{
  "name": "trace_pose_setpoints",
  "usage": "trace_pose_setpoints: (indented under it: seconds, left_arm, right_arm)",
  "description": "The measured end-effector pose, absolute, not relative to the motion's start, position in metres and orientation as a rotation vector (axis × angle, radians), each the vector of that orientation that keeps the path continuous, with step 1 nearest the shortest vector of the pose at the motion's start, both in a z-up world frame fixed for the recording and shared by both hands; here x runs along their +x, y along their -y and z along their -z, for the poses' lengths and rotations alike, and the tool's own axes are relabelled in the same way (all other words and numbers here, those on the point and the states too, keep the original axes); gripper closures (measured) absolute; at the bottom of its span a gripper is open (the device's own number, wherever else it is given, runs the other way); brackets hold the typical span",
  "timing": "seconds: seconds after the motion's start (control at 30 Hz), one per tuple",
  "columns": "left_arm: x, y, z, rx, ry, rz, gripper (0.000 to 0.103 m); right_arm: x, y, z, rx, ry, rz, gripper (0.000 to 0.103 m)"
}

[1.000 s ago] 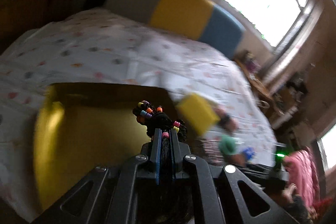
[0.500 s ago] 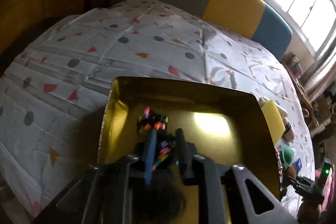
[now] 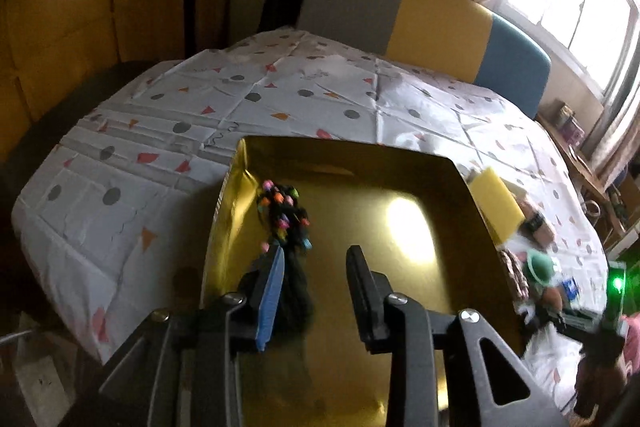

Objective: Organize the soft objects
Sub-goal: 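Lower the hair bundle into the gold tray and open the left tool, then carry the brown makeup sponge into the gold tray and open the right tool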

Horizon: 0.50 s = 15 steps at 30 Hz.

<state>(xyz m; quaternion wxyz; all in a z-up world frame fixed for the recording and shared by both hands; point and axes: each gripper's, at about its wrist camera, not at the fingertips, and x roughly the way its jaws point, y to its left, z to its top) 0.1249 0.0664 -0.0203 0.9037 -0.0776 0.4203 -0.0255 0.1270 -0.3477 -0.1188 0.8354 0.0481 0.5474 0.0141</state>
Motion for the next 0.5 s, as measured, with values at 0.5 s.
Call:
trace_pose_setpoints:
  seconds: [0.5]
  left_arm:
    - [0.075, -0.052, 0.023, -0.146, -0.865, 0.009, 0.064]
  right_arm:
    - [0.113, 0.336, 0.104, 0.054, -1.124, -0.017, 0.064]
